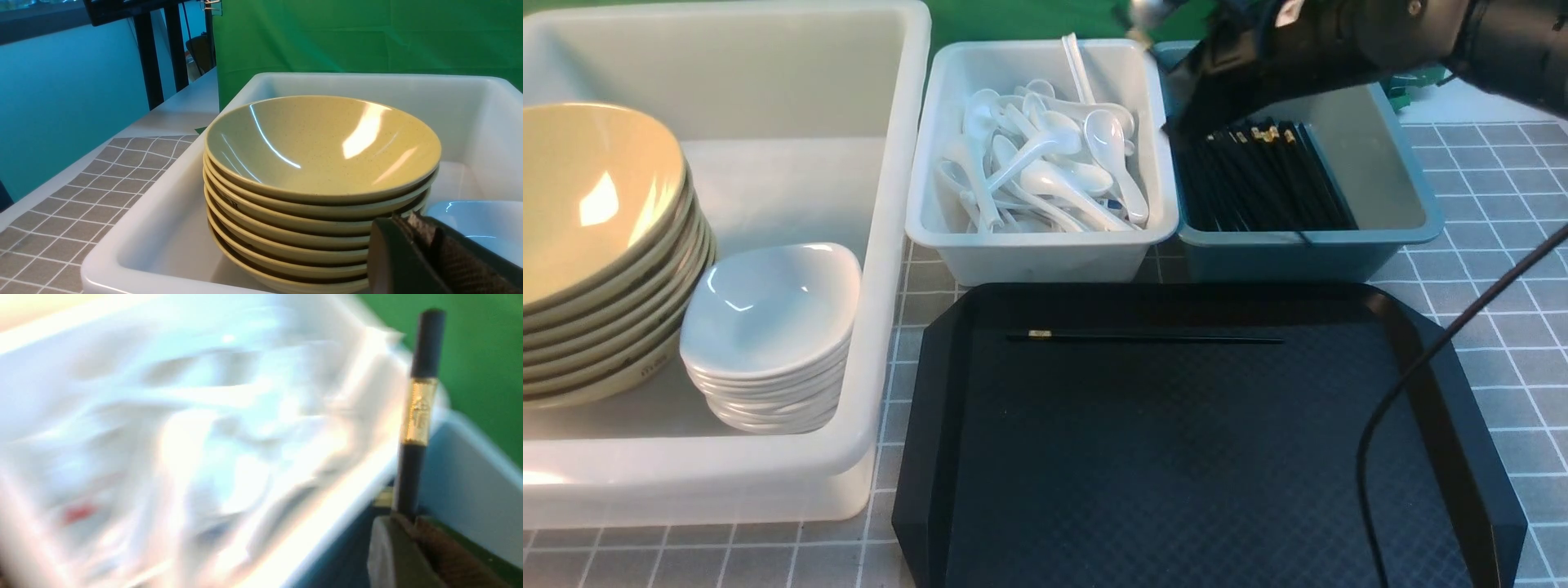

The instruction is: On grey table put chopsticks spoon bowls plates into blue grey white boxes.

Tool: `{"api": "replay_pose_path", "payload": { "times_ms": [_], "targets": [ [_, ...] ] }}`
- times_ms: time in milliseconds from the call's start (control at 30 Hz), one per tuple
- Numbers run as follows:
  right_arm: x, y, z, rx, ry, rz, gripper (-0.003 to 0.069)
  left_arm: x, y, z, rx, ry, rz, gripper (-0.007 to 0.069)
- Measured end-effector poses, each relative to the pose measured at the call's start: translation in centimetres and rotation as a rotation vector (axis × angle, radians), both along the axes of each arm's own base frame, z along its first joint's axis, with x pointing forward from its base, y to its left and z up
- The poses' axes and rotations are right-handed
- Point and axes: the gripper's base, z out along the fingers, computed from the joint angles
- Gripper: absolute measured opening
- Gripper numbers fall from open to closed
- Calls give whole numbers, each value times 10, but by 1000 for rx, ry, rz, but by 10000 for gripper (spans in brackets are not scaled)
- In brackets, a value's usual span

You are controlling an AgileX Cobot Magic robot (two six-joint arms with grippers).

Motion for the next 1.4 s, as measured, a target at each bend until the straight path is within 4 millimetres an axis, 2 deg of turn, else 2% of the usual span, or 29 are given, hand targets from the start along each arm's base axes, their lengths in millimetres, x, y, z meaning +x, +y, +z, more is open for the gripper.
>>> {"api": "replay_pose_path", "payload": {
  "times_ms": [67, 100, 133, 200, 300, 400, 533, 633, 800, 1067, 1133, 1267, 1333, 1400],
  "targets": [
    [12, -14, -7, 41, -18, -67, 160, 0, 0, 0, 0, 0, 0, -8],
    [20, -25, -11, 79, -37, -120, 223, 0, 0, 0, 0, 0, 0, -8],
    [21, -26, -12, 84, -37, -126, 232, 0, 0, 0, 0, 0, 0, -8],
    [25, -37, -14, 134, -11, -180, 357, 0, 0, 0, 1, 0, 0, -8],
    [14, -36, -12, 122, 102, -167, 433, 0, 0, 0, 1, 0, 0, -8],
    [-11, -22, -13, 53, 304, -91, 450, 0, 0, 0, 5, 2, 0, -8],
    [-42, 4, -25, -100, 503, 102, 427, 0, 0, 0, 5, 2, 0, -8],
    [-68, 38, -50, -255, 568, 364, 382, 0, 0, 0, 5, 1, 0, -8],
    [-73, 75, -81, -339, 506, 504, 365, 0, 0, 0, 5, 1, 0, -8],
    [-52, 86, -130, -377, 447, 481, 364, 0, 0, 0, 5, 1, 0, -8],
    [-51, 87, -131, -375, 444, 479, 359, 0, 0, 0, 5, 1, 0, -8],
    [-49, 87, -131, -380, 446, 483, 279, 0, 0, 0, 5, 1, 0, -8],
    [-52, 87, -126, -398, 516, 512, 148, 0, 0, 0, 5, 1, 0, -8],
    [-55, 87, -124, -409, 586, 538, 72, 0, 0, 0, 5, 1, 0, -8]
  ]
}}
